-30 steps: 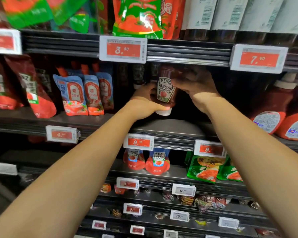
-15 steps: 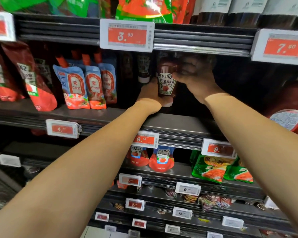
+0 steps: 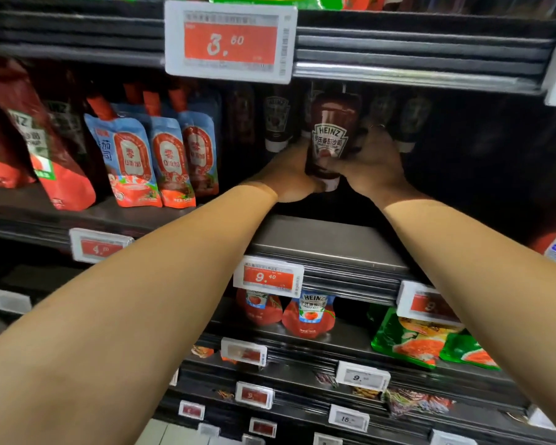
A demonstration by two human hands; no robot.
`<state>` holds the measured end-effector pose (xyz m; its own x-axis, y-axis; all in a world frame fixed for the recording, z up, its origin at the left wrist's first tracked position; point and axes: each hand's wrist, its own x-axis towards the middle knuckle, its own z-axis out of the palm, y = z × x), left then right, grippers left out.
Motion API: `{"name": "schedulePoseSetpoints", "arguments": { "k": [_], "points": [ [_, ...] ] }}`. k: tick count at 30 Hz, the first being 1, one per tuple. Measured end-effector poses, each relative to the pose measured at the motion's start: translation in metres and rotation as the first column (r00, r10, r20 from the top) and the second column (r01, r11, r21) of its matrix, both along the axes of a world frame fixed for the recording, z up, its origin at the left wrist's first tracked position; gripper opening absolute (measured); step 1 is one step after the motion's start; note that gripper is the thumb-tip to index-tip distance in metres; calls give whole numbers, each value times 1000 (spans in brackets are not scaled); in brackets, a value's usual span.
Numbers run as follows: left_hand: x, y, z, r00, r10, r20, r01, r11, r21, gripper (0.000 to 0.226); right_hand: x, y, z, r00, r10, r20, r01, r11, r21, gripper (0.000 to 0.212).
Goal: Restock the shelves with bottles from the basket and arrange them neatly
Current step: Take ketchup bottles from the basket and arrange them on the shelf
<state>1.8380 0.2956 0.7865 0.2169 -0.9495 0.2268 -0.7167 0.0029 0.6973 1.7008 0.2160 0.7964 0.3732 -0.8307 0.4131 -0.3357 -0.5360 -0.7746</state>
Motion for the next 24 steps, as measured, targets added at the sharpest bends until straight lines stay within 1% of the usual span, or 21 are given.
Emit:
{"name": "schedulePoseSetpoints", "arguments": {
  "k": [1, 2, 4, 5, 7, 9, 12, 15, 17, 19, 22, 24],
  "points": [
    [6, -1, -2, 998, 69, 8, -69, 998, 3, 59, 2, -4, 0, 999, -32, -12, 32, 999, -18, 70],
    [12, -2, -5, 985, 174, 9, -174, 985, -16, 51, 5, -9, 0, 998, -60, -18, 60, 998, -30, 67],
    [21, -11, -10, 918, 396, -21, -396, 916, -62, 40, 12, -20, -2, 995, -93, -18, 92, 995, -49, 63],
    [23, -17, -11, 879, 474, -50, -477, 876, -73, 39, 17, -24, -3, 994, -110, -24, 109, 992, -57, 63],
    [28, -32, -8, 814, 569, -116, -578, 814, -61, 48, 27, -32, -5, 987, -153, -41, 150, 986, -68, 65],
    [33, -46, -7, 793, 589, -155, -601, 798, -49, 64, 39, -40, -10, 982, -165, -94, 160, 985, -58, 70],
    [40, -61, -10, 813, 553, -183, -574, 813, -94, 89, 56, -48, -19, 956, -181, -229, 183, 983, -15, 82],
    [50, -77, -11, 803, 560, -204, -588, 800, -120, 99, 69, -58, -26, 944, -193, -267, 204, 979, 14, 83],
    [56, -87, -12, 799, 573, -184, -597, 791, -133, 99, 74, -67, -27, 934, -206, -293, 223, 974, 27, 81],
    [61, -94, -14, 783, 599, -164, -621, 769, -153, 93, 77, -74, -27, 935, -211, -287, 231, 972, 36, 79],
    [66, -101, -15, 764, 630, -141, -645, 739, -194, 77, 79, -80, -30, 959, -220, -181, 235, 970, 68, 81],
    [69, -105, -17, 762, 633, -136, -646, 733, -211, 68, 81, -82, -31, 964, -233, -132, 244, 967, 76, 78]
  ]
}}
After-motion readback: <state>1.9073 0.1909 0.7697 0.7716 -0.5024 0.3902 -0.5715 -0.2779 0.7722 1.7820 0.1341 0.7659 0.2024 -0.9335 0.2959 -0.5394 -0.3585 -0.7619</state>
